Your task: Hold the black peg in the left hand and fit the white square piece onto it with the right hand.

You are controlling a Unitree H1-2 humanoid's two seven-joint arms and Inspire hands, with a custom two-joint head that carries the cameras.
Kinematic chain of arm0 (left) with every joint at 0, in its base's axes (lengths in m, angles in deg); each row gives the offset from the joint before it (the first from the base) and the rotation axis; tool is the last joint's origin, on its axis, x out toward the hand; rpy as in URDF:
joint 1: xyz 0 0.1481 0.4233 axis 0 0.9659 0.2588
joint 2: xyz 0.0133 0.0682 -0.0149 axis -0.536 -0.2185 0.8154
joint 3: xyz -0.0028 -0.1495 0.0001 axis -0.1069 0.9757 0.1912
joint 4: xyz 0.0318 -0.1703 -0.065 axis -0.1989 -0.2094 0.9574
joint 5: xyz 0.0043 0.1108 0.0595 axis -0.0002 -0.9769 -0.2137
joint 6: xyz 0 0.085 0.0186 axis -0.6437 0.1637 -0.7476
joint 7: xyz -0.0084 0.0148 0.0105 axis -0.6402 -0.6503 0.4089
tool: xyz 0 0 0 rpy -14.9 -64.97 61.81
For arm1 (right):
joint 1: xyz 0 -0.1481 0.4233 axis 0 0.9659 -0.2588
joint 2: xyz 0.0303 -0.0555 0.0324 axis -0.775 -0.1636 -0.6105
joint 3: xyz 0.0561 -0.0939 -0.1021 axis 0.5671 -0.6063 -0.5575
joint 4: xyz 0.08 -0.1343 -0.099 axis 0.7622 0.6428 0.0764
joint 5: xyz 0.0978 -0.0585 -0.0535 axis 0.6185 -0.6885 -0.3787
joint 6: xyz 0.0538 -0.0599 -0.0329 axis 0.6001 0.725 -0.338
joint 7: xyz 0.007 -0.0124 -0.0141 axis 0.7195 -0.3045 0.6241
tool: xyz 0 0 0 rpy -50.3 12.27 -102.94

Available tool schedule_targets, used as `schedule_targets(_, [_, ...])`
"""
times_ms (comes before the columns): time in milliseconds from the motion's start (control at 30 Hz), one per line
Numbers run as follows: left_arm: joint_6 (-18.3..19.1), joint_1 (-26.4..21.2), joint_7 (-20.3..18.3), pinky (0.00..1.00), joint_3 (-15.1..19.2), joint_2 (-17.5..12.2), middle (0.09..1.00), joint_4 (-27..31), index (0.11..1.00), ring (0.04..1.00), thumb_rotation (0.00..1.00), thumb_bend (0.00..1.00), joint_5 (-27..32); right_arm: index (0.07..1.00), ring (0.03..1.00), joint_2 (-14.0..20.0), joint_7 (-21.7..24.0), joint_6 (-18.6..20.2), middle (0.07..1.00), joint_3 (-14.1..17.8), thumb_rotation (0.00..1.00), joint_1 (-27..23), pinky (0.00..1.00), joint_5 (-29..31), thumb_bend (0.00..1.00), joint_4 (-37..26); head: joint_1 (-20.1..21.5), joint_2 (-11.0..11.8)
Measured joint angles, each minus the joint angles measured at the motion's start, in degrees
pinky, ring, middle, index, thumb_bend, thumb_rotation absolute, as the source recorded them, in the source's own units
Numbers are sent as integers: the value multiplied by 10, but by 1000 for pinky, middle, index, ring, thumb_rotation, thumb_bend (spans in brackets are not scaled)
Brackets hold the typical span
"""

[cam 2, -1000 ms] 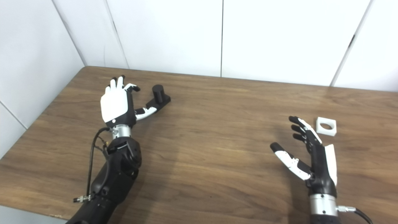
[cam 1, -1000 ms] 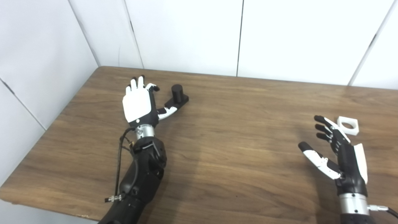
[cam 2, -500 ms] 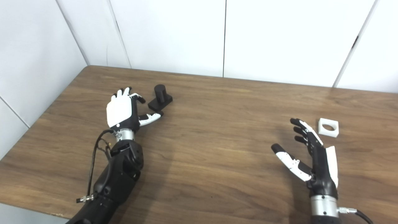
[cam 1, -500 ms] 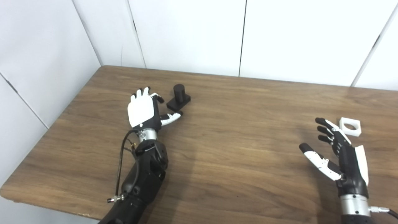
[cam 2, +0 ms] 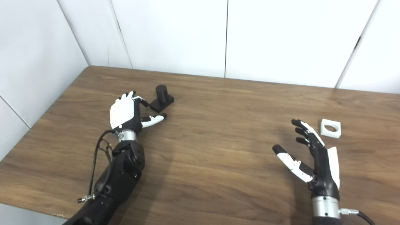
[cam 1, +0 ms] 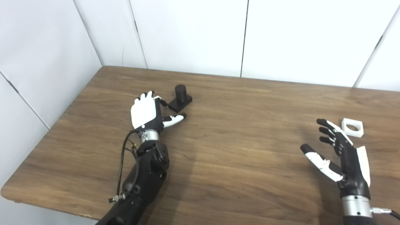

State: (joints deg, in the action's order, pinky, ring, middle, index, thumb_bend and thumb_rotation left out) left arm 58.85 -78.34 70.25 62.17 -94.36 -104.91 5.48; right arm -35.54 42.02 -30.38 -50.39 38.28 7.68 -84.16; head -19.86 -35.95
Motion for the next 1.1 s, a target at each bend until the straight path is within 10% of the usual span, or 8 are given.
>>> schedule_targets(1100, [-17,-47,30,943,-40,-14,891,-79,556,930,424,816,12,781,828,2,-1,3,870,15,481,27,749,-32,668,-26,15,-12])
